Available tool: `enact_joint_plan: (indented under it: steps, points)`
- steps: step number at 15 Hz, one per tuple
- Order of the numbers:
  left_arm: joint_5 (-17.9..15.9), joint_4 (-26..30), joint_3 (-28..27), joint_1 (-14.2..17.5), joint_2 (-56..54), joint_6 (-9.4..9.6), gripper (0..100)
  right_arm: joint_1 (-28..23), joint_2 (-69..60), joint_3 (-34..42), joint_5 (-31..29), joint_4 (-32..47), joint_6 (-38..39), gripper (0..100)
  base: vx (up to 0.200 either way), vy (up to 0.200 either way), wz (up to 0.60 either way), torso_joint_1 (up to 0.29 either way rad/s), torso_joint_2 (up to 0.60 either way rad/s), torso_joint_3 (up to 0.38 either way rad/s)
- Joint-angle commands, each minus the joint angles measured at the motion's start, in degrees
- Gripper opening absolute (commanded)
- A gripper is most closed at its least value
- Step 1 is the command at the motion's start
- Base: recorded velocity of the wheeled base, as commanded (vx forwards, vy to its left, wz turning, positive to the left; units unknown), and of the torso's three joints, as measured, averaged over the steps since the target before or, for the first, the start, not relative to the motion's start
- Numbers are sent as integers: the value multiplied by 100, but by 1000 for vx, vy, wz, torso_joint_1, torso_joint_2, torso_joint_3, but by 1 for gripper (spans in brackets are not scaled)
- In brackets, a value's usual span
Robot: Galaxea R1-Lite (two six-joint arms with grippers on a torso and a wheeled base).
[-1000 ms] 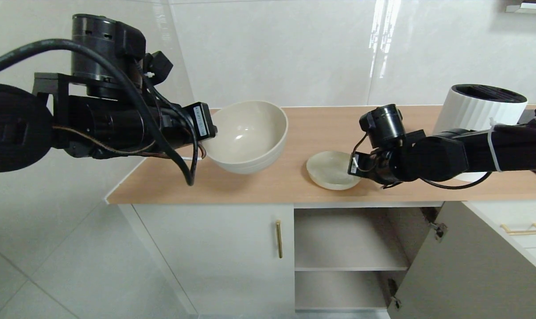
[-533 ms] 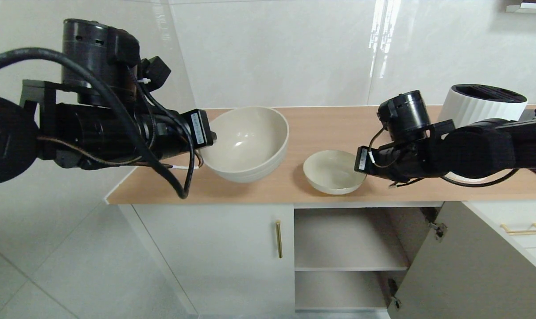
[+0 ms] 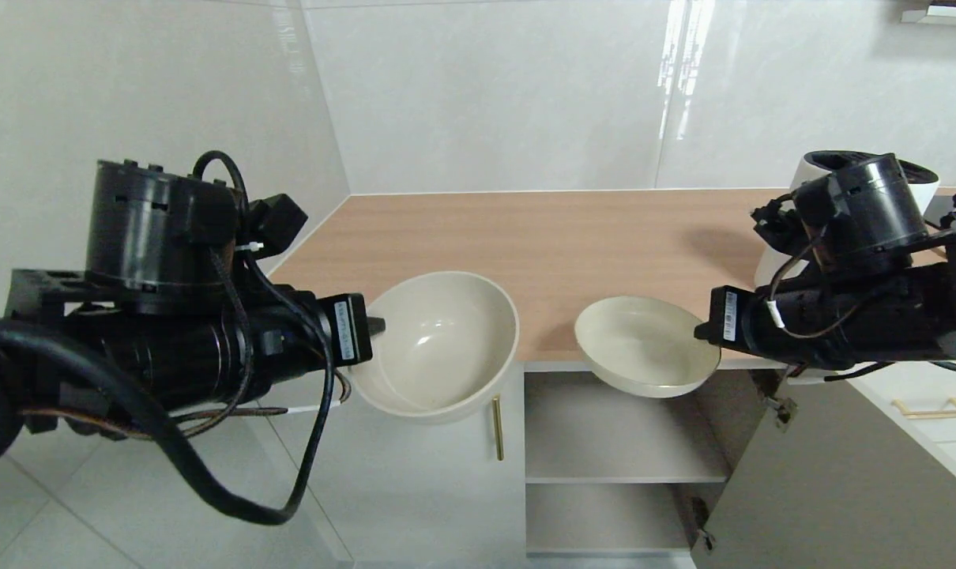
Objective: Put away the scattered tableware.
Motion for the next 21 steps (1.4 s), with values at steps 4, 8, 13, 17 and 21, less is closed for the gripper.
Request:
enact_joint_plan:
  steps: [4,8,13,17,21]
  points:
    - [0,-307,547,-24,-56,-109,0,-1,-694,732,495,-5,9,0,-150,0,0,7,3,2]
    - [-9,-307,608,-24,-38,-82,0,-54,-518,846,486,-40,9,0,-50,0,0,1,3,-1]
    - [-9,-316,608,-33,6,-74,0,-98,-211,828,460,-49,1,0,0,0,0,0,0,0]
    - [-18,-316,608,-33,41,-74,0,-124,-61,837,442,-181,-8,0,0,0,0,0,0,0]
    - [-18,-316,608,-33,59,-74,0,-212,44,846,442,-207,-17,0,0,0,0,-23,59,35]
